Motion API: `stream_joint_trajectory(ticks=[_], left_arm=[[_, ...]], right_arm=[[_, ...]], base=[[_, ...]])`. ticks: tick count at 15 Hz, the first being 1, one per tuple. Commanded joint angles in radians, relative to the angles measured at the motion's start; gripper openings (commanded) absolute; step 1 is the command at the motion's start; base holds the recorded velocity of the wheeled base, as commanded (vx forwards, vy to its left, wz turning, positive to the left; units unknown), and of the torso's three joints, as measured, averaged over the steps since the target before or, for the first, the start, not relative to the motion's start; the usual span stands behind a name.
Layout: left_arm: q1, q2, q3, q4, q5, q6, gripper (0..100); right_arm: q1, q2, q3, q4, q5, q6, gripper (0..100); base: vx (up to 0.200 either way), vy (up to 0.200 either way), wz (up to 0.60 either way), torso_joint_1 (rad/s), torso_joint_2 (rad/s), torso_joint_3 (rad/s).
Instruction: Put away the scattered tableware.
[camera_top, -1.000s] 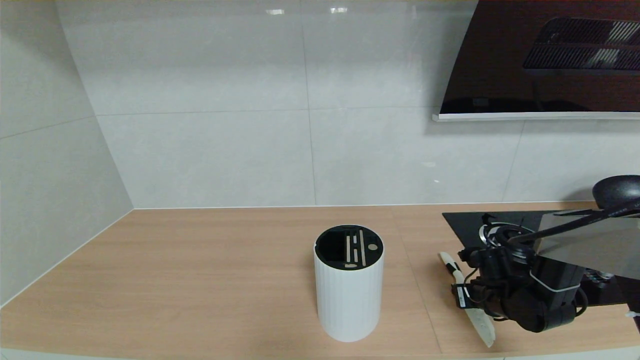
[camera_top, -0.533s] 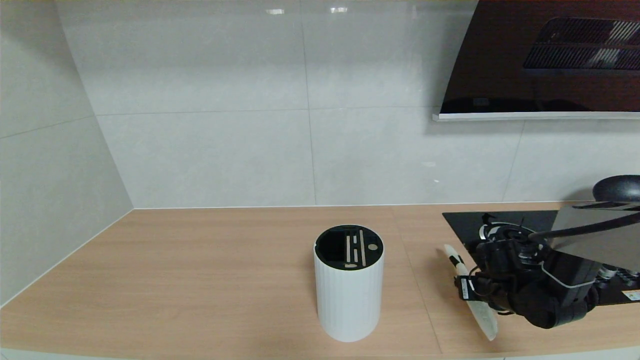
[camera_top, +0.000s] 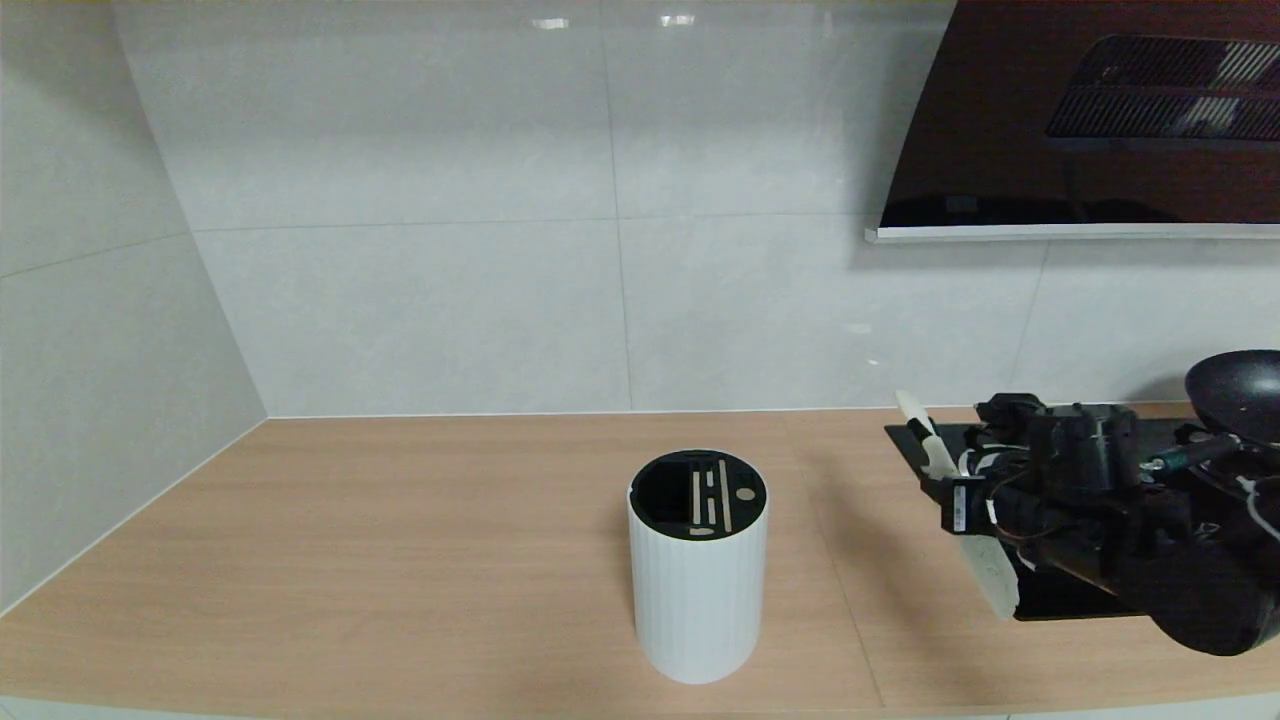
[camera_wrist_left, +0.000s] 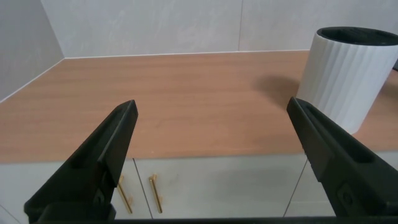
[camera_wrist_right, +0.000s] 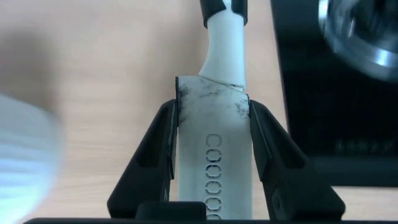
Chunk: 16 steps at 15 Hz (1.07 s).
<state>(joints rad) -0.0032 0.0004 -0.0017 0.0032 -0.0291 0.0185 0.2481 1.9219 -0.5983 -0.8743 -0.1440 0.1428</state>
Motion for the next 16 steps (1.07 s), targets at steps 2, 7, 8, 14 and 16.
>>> stream_joint_trajectory(ticks=[2,7,8,14,16], left_arm=[[-0.009,0.059,-0.167,0.018,-0.153,-0.022,100],[-0.031,0.802,-0.745,0.058,-0.522,-0.167,100],[-0.066,0.874,-0.787,0.05,-0.54,-0.173,100],[-0.483,1.227,-0.709,-0.476,-0.532,-0.608,100],[-0.515,1.333,-0.692,-0.623,-0.497,-0.716,100]], right_arm=[[0.014,-0.19,-0.054,0.032,0.026,-0.035,0],[0.181,-0.29,-0.262,0.23,0.098,-0.054,0],[0.214,-0.293,-0.265,0.228,0.098,-0.054,0],[0.387,-0.322,-0.201,0.23,0.096,-0.052,0],[0.445,-0.324,-0.199,0.23,0.098,-0.051,0]], base=[[0.0,0.0,0.0,0.0,0.0,0.0],[0.0,0.0,0.0,0.0,0.0,0.0],[0.0,0.0,0.0,0.0,0.0,0.0],[0.0,0.0,0.0,0.0,0.0,0.0],[0.0,0.0,0.0,0.0,0.0,0.0]])
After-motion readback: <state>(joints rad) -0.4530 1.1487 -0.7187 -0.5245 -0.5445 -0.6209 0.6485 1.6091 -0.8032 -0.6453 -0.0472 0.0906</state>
